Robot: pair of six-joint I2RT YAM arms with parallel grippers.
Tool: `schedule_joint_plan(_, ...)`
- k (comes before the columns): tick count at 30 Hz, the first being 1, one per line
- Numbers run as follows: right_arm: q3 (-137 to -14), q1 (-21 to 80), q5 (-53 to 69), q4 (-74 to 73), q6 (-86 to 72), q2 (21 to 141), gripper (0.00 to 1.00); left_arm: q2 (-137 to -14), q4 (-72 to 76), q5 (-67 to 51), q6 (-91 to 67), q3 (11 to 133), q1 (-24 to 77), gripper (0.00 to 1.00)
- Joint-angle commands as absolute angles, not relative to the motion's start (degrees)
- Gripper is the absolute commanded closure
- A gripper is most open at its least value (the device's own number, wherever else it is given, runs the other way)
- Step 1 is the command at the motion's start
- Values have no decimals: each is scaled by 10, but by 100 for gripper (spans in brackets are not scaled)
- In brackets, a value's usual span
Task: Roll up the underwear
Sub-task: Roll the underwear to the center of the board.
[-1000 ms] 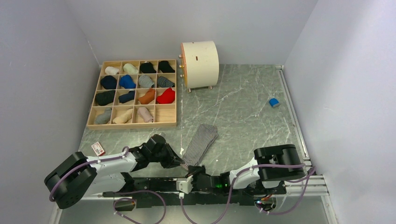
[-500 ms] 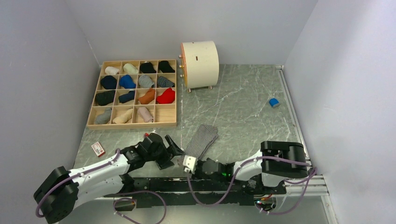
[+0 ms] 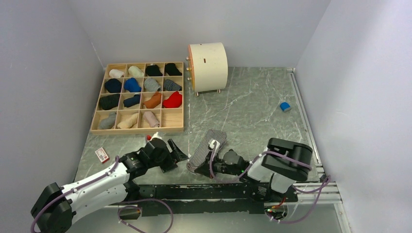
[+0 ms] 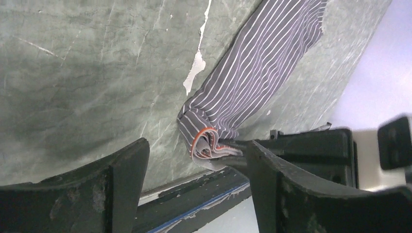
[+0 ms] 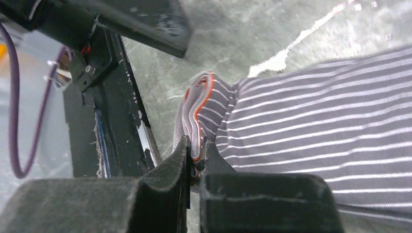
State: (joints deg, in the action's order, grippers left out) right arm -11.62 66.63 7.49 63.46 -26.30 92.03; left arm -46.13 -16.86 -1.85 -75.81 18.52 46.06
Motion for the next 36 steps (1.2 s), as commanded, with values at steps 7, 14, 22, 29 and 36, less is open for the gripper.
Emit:
schedule_joint_plan(7, -72, 560, 183, 894, -569, 1090, 100, -478, -88, -54, -669, 168, 459, 34)
schedule_joint_plan(14, -52, 510, 214, 1018, -671, 1193, 100, -495, -60, -79, -592, 169, 460, 41)
schedule_joint_plan(22, -53, 481, 238, 1016, -726, 1229, 100, -533, -4, -134, -501, 173, 460, 42)
schedule_joint_plan(29, -34, 467, 221, 1027, -741, 1247, 100, -525, -22, -118, -468, 180, 461, 57)
schedule_joint_plan(36, -32, 468, 214, 1034, -736, 1245, 97, -602, 31, -124, -481, 185, 461, 63)
